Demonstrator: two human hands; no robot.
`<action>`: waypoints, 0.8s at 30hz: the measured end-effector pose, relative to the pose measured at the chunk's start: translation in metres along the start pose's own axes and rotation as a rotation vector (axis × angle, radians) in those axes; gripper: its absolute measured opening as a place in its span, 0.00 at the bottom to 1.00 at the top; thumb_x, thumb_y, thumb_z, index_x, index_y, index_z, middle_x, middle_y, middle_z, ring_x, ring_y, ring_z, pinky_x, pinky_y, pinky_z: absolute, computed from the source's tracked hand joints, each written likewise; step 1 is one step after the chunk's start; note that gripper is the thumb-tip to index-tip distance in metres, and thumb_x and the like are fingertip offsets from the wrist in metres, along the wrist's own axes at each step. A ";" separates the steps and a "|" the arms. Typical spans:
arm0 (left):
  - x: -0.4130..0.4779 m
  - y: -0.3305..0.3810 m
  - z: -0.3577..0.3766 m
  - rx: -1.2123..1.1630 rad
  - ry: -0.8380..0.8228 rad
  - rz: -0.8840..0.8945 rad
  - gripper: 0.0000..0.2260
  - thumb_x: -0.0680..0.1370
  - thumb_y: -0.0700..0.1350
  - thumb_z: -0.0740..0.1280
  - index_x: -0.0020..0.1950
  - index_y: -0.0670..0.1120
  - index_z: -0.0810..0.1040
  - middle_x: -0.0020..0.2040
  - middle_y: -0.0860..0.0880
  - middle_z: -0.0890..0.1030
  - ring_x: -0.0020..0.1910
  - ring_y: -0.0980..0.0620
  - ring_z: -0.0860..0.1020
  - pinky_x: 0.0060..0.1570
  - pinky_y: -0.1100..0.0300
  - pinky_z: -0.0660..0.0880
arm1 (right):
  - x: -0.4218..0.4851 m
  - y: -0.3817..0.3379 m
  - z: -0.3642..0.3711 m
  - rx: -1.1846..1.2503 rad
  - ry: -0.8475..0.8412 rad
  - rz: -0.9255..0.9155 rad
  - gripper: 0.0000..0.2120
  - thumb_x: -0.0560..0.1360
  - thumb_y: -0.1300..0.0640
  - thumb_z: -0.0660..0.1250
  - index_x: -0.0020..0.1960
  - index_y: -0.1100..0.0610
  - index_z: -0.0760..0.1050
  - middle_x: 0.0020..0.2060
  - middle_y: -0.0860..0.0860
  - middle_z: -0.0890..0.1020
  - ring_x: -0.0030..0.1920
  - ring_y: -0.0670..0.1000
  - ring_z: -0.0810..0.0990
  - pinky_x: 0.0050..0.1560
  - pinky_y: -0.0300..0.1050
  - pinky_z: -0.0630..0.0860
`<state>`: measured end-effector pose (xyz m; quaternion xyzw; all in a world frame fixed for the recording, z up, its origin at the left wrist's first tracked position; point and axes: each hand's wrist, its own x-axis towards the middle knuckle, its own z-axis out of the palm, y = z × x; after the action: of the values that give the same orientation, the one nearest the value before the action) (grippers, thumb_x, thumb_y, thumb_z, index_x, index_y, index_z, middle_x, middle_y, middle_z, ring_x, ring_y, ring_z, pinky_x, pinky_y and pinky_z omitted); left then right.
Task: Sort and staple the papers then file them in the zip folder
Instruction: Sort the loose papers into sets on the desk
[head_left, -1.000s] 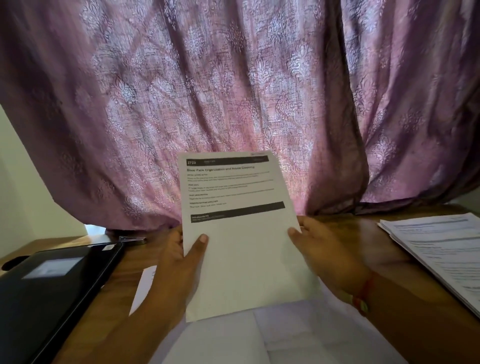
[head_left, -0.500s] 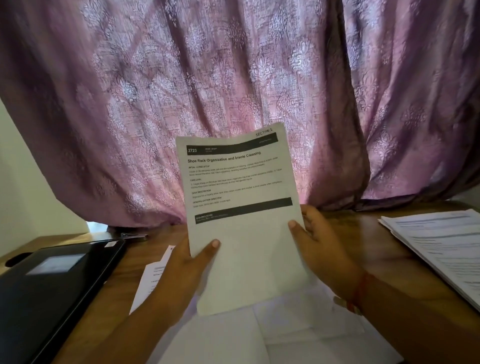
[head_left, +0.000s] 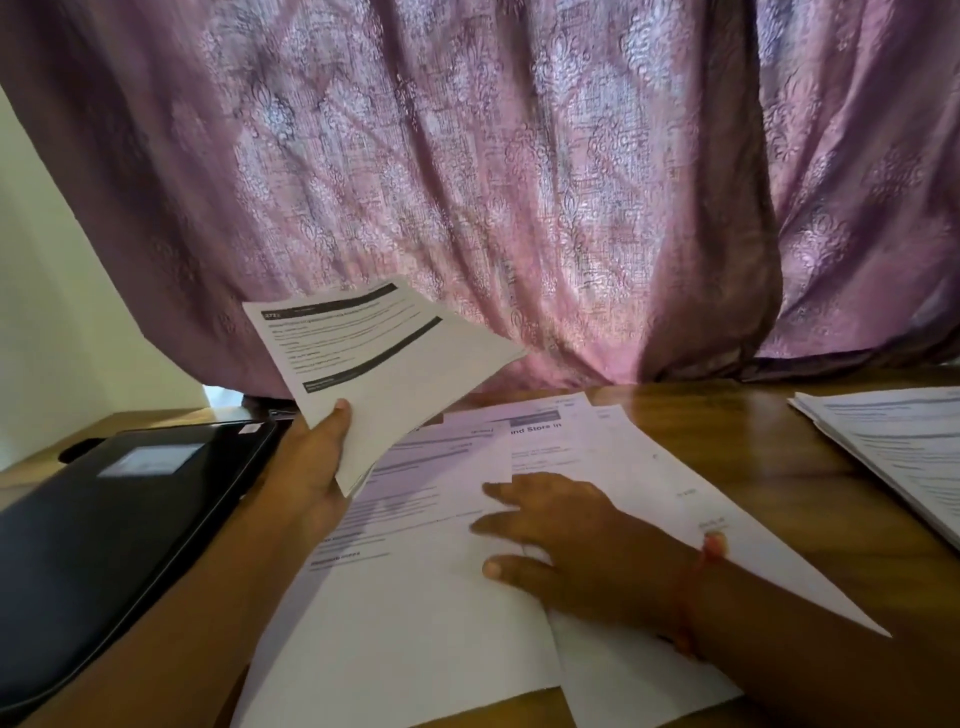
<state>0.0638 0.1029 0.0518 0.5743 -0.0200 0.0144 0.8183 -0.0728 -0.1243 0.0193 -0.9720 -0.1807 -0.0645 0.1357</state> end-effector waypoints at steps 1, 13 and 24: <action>0.000 0.000 -0.001 0.007 0.006 0.002 0.08 0.84 0.46 0.64 0.60 0.55 0.79 0.52 0.51 0.85 0.49 0.51 0.83 0.37 0.59 0.79 | -0.001 -0.004 0.001 -0.062 -0.049 -0.012 0.27 0.79 0.33 0.51 0.75 0.39 0.63 0.78 0.39 0.55 0.78 0.46 0.50 0.75 0.48 0.45; 0.000 -0.002 -0.005 0.052 0.016 -0.008 0.06 0.83 0.48 0.65 0.59 0.55 0.78 0.56 0.47 0.83 0.55 0.44 0.81 0.53 0.46 0.79 | -0.005 0.000 -0.007 -0.135 -0.067 0.181 0.35 0.74 0.28 0.48 0.72 0.47 0.68 0.73 0.45 0.69 0.74 0.51 0.63 0.75 0.49 0.55; -0.001 -0.004 -0.009 0.068 0.028 -0.019 0.08 0.83 0.49 0.66 0.62 0.55 0.77 0.57 0.46 0.83 0.56 0.44 0.82 0.52 0.44 0.80 | -0.004 0.003 -0.009 -0.273 0.006 0.258 0.29 0.77 0.30 0.51 0.63 0.51 0.71 0.58 0.49 0.79 0.56 0.49 0.77 0.64 0.47 0.68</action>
<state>0.0631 0.1098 0.0450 0.6018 -0.0024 0.0154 0.7985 -0.0766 -0.1306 0.0261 -0.9963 -0.0438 -0.0732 0.0104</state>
